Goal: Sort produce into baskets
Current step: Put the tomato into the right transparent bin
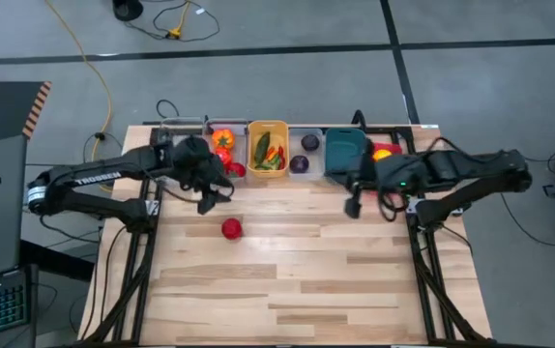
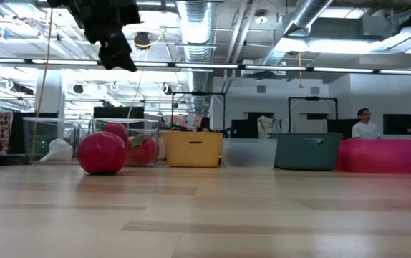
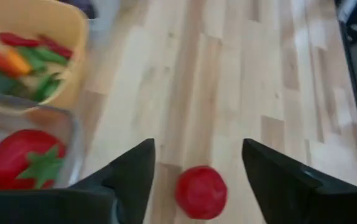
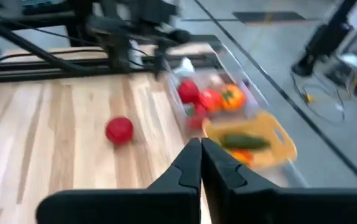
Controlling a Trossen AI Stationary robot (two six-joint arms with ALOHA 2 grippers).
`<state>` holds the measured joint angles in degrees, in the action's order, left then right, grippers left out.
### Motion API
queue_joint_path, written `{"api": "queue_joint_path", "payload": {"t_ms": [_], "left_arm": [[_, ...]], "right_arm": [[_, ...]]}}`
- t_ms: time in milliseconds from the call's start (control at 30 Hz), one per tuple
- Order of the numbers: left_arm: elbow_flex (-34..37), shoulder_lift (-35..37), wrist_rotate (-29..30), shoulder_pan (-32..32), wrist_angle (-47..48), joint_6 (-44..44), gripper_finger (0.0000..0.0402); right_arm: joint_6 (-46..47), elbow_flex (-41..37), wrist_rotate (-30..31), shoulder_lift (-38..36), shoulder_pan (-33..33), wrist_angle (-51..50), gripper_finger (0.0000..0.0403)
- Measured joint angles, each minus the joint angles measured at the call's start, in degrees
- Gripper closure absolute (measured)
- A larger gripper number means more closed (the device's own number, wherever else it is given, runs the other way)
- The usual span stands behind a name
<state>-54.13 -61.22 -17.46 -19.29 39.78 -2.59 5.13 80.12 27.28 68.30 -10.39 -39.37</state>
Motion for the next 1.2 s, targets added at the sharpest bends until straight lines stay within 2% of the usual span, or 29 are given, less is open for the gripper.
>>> {"api": "queue_joint_path", "payload": {"t_ms": [100, 233, 467, 633, 733, 900, 1200], "left_arm": [[-0.04, -1.94, 0.23, 3.64, -1.48, -0.02, 0.0142], [-0.02, -5.31, 3.86, 8.38, -1.93, 0.67, 0.011], [-0.02, -10.95, 7.73, 14.91, -1.41, 1.4, 0.0102], [-0.02, -14.77, 11.28, 18.54, 0.19, -0.05, 0.0102], [-0.02, -17.7, 13.63, 20.23, 0.85, -0.6, 0.0102], [-0.02, -22.87, 13.83, 22.2, 1.22, -0.58, 0.0102], [0.24, -30.15, 16.69, 22.71, 2.36, -0.66, 0.0102]], "right_arm": [[4.55, -9.72, 1.27, -7.79, 0.05, 1.06, 0.0367], [9.47, -24.2, 1.42, -18.1, 0.06, 9.01, 0.0384], [10.06, -45.67, 1.13, -33.72, -0.11, 28.56, 0.0371], [10.02, -56.94, -0.02, -40.61, -0.11, 37.78, 0.0376], [9.98, -62.08, -0.17, -43.36, -0.11, 42.6, 0.0384], [10.24, -67.87, -0.19, -46.16, -0.09, 48.29, 0.0375], [12.89, -70.89, -0.21, -46.61, -0.09, 49.09, 0.0382]]}}
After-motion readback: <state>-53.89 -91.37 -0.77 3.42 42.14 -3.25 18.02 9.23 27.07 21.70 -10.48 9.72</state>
